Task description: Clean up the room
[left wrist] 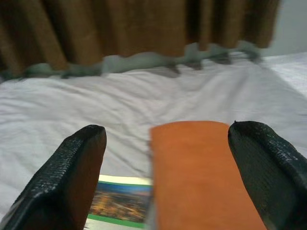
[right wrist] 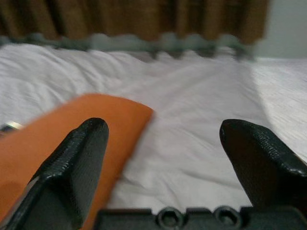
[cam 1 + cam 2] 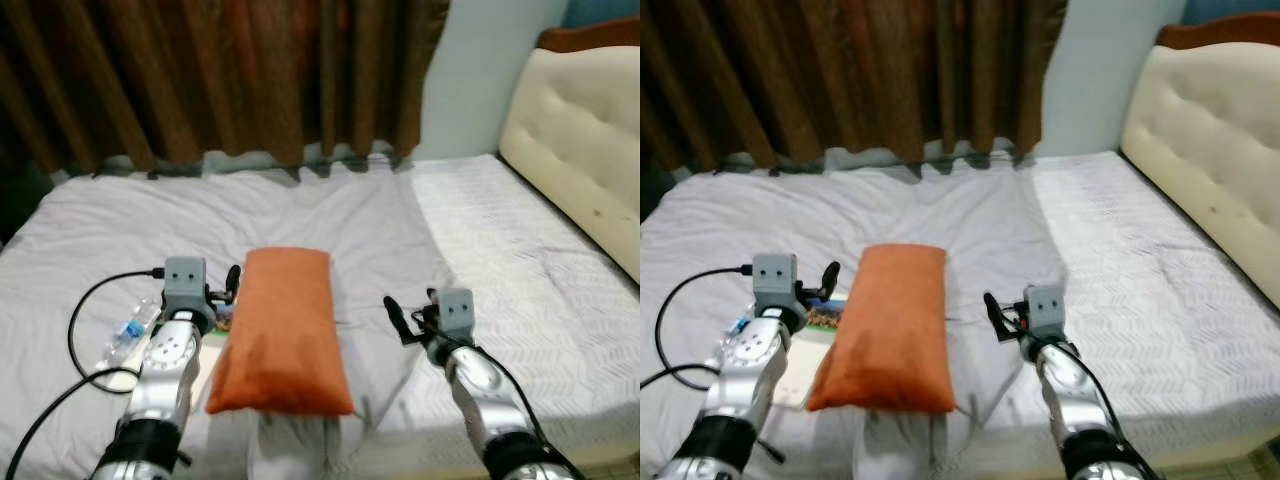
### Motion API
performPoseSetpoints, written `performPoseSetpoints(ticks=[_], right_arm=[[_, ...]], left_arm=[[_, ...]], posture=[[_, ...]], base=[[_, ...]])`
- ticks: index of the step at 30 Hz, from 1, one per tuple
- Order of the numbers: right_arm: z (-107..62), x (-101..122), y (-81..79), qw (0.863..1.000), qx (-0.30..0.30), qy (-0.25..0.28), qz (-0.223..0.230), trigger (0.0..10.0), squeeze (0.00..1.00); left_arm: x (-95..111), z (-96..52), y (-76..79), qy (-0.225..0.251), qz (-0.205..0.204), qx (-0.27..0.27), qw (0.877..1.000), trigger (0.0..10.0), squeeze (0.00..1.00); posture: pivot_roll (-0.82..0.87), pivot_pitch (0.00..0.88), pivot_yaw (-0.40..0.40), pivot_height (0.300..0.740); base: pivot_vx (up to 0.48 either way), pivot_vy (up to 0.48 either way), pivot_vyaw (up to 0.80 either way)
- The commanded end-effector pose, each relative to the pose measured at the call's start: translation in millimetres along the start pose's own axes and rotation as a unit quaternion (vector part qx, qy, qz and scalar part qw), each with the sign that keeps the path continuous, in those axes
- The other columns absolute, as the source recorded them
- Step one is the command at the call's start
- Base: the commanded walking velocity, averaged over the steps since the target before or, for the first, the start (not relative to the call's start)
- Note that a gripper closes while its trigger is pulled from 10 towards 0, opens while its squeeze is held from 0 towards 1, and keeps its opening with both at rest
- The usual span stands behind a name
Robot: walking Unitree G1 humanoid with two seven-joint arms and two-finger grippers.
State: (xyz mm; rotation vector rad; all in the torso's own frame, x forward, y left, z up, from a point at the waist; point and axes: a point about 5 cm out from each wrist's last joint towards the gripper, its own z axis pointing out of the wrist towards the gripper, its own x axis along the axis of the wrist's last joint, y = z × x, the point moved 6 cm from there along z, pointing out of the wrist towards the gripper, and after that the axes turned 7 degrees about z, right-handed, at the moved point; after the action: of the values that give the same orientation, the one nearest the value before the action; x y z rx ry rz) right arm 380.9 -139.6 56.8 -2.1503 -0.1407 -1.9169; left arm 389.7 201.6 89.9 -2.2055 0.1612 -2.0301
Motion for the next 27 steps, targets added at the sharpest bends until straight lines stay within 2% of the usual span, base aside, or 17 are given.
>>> performPoseSetpoints(ticks=[1,6,7,8,9,10,12,13,14,16,17,18,19,20,22,24,27], right_arm=[[2.5,-1.6,-4.2,1.0,0.008,-0.008,-0.001,10.0,0.0],[9.8,2.6,-14.1,0.999,0.03,-0.01,0.022,10.0,0.0],[14.0,3.9,-18.7,0.998,0.038,-0.015,0.047,10.0,0.0],[14.0,3.9,-18.7,0.998,0.038,-0.015,0.047,10.0,0.0],[19.6,4.1,-23.8,0.996,0.044,-0.026,0.079,10.0,0.0],[25.6,1.6,-29.3,0.991,0.047,-0.046,0.113,10.0,0.0],[30.6,-4.7,-36.6,0.984,0.049,-0.076,0.152,10.0,0.0],[30.9,-7.3,-38.3,0.982,0.049,-0.085,0.162,10.0,0.0],[30.6,-12.3,-38.9,0.978,0.042,-0.097,0.179,10.0,0.0],[30.6,-12.3,-38.9,0.978,0.042,-0.097,0.179,10.0,0.0],[29.6,-17.7,-39.3,0.974,0.035,-0.108,0.196,10.0,0.0],[30.0,-20.4,-41.0,0.968,0.028,-0.113,0.222,10.0,0.0],[30.4,-21.9,-42.5,0.963,0.024,-0.116,0.24,10.0,0.0],[32.2,-19.0,-44.7,0.961,0.026,-0.111,0.252,10.0,0.0],[33.6,-16.4,-46.2,0.96,0.028,-0.107,0.258,10.0,0.0],[38.8,-7.6,-47.1,0.952,0.024,-0.095,0.289,10.0,0.0],[43.1,-0.6,-45.8,0.946,0.013,-0.084,0.313,10.0,0.0]], left_arm=[[0.4,0.4,-6.9,-0.001,-0.001,0.012,1.0,10.0,0.0],[3.6,-1.8,-5.1,0.007,-0.01,0.014,1.0,10.0,0.0],[6.1,-1.0,-5.7,0.011,-0.012,0.013,1.0,10.0,0.0],[6.1,-1.0,-5.7,0.011,-0.012,0.013,1.0,10.0,0.0],[9.4,2.1,-9.3,0.014,-0.032,0.015,0.999,10.0,0.0],[4.8,10.4,-12.2,-0.014,-0.089,0.004,0.996,10.0,0.0],[-3.4,19.1,-12.0,-0.054,-0.173,-0.019,0.983,10.0,0.0],[-6.8,20.4,-11.5,-0.066,-0.195,-0.026,0.978,10.0,0.0],[-15.8,21.4,-13.1,-0.09,-0.219,-0.026,0.971,10.0,0.0],[-15.8,21.4,-13.1,-0.09,-0.219,-0.026,0.971,10.0,0.0],[-24.7,20.6,-10.7,-0.116,-0.238,-0.034,0.964,10.0,0.0],[-27.6,21.7,-3.8,-0.131,-0.276,-0.052,0.951,10.0,0.0],[-28.1,22.4,1.9,-0.139,-0.302,-0.065,0.941,10.0,0.0],[-22.5,24.5,5.5,-0.136,-0.317,-0.079,0.935,10.0,0.0],[-18.1,25.9,7.0,-0.131,-0.326,-0.088,0.932,10.0,0.0],[-6.7,30.5,7.6,-0.122,-0.333,-0.104,0.929,10.0,0.0],[5.7,35.5,10.0,-0.109,-0.343,-0.12,0.925,10.0,0.0]], posture=[[0.03,0.0,0.032,0.74],[0.04,0.0,0.025,0.74],[0.05,0.0,0.023,0.74],[0.05,0.0,0.023,0.74],[0.06,0.0,0.02,0.74],[0.08,0.021,0.01,0.74],[0.1,0.075,0.0,0.74],[0.11,0.091,-0.004,0.74],[0.13,0.144,-0.008,0.74],[0.13,0.144,-0.008,0.74],[0.13,0.205,-0.006,0.74],[0.15,0.291,-0.006,0.74],[0.15,0.291,-0.006,0.74],[0.13,0.362,0.008,0.74],[0.13,0.362,0.008,0.74],[0.11,0.464,0.022,0.74],[0.08,0.506,0.025,0.74]], base=[[0.469,0.0,0.0],[0.469,0.0,0.0],[0.469,0.0,0.0],[0.469,0.0,0.0],[0.469,0.0,0.0],[0.0,0.0,0.0],[0.0,0.0,0.0],[0.0,0.0,0.0],[0.0,0.0,0.0],[0.0,0.0,0.0],[0.0,0.0,0.0],[0.0,0.0,0.0],[0.0,0.0,0.0],[0.0,0.0,0.0],[0.0,0.0,0.0],[0.0,0.0,0.0],[0.0,0.0,0.0]])
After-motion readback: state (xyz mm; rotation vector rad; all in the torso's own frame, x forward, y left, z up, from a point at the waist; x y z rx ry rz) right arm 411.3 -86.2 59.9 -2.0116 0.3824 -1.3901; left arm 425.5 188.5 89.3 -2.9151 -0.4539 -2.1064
